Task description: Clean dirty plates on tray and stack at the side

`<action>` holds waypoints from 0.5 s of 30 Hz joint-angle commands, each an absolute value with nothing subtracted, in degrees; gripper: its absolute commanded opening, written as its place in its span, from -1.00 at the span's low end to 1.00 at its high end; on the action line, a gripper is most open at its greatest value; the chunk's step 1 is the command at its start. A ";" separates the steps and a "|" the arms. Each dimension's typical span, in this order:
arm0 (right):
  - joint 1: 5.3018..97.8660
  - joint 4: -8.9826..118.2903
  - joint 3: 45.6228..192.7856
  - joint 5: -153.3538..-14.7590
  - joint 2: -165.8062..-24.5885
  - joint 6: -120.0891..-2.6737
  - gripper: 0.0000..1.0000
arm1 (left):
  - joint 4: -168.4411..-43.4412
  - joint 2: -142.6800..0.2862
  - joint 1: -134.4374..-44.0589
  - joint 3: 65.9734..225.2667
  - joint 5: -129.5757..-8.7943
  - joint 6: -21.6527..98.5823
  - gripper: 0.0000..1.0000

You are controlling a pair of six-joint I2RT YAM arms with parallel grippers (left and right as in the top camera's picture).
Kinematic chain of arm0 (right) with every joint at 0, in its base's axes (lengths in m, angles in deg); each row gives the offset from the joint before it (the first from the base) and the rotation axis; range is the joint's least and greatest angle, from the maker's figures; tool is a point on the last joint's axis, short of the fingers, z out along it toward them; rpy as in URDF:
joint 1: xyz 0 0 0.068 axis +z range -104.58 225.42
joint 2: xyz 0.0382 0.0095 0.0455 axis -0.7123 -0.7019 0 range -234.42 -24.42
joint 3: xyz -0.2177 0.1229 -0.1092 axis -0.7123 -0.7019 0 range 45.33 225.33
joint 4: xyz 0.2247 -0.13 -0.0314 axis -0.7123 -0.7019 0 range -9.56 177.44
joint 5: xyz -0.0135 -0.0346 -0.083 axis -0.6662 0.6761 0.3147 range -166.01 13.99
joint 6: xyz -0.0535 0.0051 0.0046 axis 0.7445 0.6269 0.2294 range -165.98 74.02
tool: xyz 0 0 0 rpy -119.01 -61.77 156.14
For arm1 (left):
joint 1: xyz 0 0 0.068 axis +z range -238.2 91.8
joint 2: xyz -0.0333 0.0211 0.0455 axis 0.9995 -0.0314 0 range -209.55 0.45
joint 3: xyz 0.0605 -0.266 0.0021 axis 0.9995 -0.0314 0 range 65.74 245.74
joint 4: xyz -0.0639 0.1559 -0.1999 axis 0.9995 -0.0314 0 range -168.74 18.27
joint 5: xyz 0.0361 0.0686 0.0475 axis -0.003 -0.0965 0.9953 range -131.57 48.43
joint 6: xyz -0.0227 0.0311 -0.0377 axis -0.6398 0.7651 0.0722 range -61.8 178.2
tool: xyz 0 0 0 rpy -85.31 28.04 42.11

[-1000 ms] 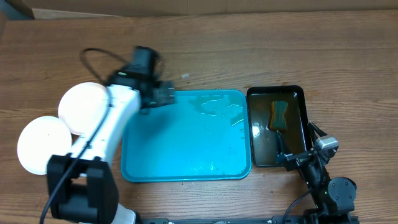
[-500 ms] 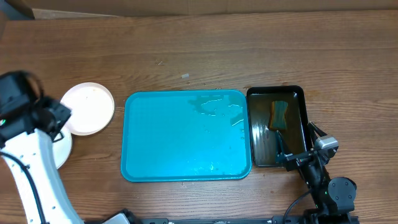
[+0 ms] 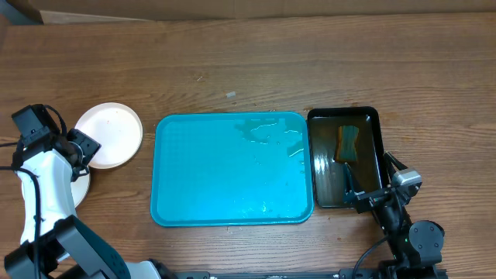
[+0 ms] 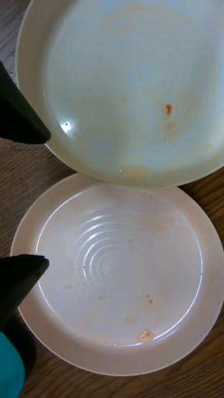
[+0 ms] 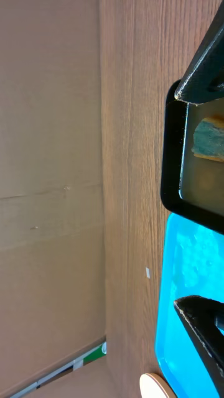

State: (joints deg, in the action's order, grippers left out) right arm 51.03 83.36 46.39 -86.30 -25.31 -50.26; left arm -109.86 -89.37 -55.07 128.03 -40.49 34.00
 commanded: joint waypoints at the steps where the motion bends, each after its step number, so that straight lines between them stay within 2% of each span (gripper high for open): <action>1: 50.55 83.69 45.80 -86.36 -24.76 -50.47 1.00 | -108.53 -91.29 -54.81 128.16 -40.44 37.91 0.18; 15: 50.55 83.69 45.80 -86.38 -24.76 -50.47 1.00 | -104.29 -101.92 -54.83 128.16 -39.02 38.96 0.11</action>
State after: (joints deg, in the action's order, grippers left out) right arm 51.03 83.36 46.39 -86.30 -25.31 -50.26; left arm -105.34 -101.39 -55.07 128.03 -39.07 37.54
